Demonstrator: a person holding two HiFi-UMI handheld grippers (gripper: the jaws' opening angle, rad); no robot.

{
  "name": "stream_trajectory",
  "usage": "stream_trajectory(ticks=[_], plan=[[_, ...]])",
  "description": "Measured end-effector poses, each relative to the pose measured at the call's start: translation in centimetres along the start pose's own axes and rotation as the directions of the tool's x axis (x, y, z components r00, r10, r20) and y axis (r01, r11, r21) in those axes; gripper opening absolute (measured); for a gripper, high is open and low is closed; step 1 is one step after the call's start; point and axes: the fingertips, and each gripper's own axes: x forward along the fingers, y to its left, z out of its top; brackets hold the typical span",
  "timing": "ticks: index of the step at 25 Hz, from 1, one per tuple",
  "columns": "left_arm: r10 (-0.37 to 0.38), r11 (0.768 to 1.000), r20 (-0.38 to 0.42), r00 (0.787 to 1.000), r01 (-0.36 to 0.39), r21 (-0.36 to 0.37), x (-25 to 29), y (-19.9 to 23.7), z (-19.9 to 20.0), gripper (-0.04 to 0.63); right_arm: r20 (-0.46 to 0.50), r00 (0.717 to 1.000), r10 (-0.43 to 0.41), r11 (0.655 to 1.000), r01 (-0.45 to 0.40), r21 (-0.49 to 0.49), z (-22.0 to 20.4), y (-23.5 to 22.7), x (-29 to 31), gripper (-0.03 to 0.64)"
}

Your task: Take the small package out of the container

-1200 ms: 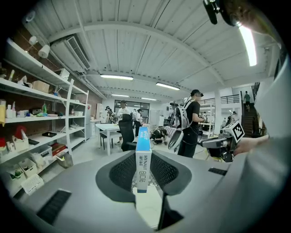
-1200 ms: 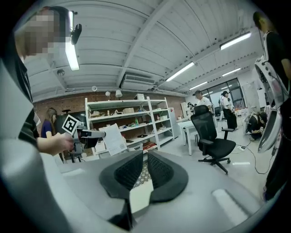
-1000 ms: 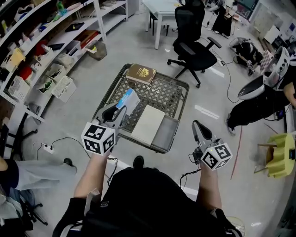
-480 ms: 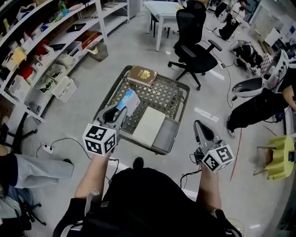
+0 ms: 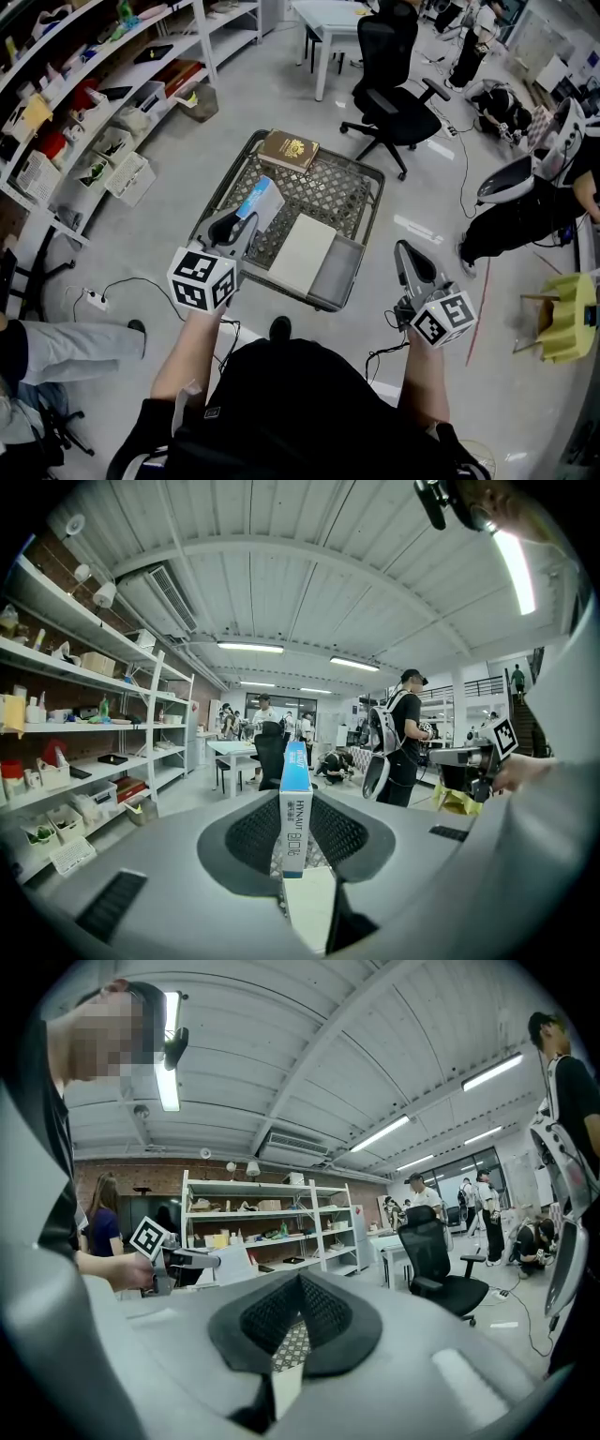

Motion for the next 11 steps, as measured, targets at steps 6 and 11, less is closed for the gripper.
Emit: stream_trajectory(ticks=[6, 11], plan=[[-0.005, 1.0, 0.003, 1.0, 0.005, -0.002, 0.18, 0.05, -0.16, 0.097, -0.001, 1.0, 0.004, 1.0, -0.004, 0.001, -0.32, 0.15, 0.24, 0.008], [-0.006, 1.0, 0.005, 1.0, 0.006, -0.006, 0.4, 0.2, 0.02, 0.097, -0.001, 1.0, 0.005, 1.0, -0.005, 0.007, -0.24, -0.11, 0.43, 0.008]])
